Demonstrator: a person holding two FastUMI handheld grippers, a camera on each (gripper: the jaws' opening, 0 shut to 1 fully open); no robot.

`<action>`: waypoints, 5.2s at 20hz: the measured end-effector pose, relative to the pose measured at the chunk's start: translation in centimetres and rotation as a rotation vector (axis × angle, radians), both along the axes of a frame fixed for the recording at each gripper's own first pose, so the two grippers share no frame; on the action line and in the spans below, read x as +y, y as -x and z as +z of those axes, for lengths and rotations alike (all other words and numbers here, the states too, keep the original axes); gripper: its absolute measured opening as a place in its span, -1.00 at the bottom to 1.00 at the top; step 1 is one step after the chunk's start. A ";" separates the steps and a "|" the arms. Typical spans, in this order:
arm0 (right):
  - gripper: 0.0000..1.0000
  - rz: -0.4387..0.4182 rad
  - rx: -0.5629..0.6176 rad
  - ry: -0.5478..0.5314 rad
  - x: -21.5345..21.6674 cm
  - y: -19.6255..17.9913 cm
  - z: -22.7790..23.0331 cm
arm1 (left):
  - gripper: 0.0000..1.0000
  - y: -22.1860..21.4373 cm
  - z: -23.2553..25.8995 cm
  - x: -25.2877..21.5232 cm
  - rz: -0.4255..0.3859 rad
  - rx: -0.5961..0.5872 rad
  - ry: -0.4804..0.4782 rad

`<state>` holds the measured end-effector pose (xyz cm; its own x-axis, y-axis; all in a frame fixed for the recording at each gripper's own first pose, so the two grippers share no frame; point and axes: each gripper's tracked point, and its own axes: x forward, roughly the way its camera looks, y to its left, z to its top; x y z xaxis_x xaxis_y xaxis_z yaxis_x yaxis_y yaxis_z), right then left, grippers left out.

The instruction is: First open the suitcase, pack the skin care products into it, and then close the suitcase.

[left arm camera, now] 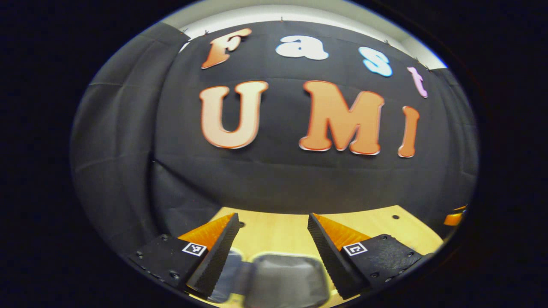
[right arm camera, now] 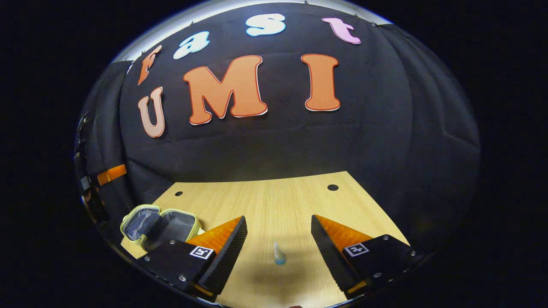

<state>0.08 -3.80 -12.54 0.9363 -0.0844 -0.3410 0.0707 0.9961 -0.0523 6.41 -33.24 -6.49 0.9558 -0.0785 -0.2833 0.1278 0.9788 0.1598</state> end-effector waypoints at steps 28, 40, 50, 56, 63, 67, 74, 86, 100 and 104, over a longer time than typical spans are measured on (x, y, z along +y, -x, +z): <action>0.91 -0.138 0.220 -0.007 -7.5 2.0 -8.6 | -0.05 8.9 -36.7 -20.6 -0.225 0.596 -0.093; 0.92 0.056 0.220 -0.010 0.7 -2.8 -13.3 | -0.10 17.2 -24.5 -16.1 -0.186 0.873 0.077; 0.80 0.062 0.525 0.029 -0.4 -2.9 -22.7 | -0.10 18.8 -18.8 -8.0 -0.070 0.862 0.034; 0.00 0.035 0.579 0.026 -0.5 -2.3 -23.8 | -0.11 19.9 -19.0 -5.8 -0.041 0.927 0.027; -0.20 0.094 0.652 -0.152 2.6 0.4 -21.3 | -0.10 18.1 -16.3 -1.9 -0.064 0.922 -0.061; -0.20 0.168 0.668 -0.288 6.5 2.1 -19.1 | -0.11 15.4 -14.9 1.8 -0.071 0.942 -0.146; -0.21 0.254 0.688 -0.438 10.9 5.1 -16.5 | -0.13 13.6 -19.6 7.2 -0.032 1.195 -0.179; -0.21 0.178 0.732 -0.486 9.2 8.6 -17.3 | -0.11 10.7 -28.6 11.6 0.057 1.389 -0.293; -0.21 0.192 0.745 -0.449 10.0 8.6 -15.9 | 1.00 8.8 -27.0 8.8 -0.013 1.280 -0.310; -0.21 0.257 0.725 -0.406 11.7 6.1 -13.1 | 0.98 6.9 -21.0 6.9 -0.095 1.075 -0.281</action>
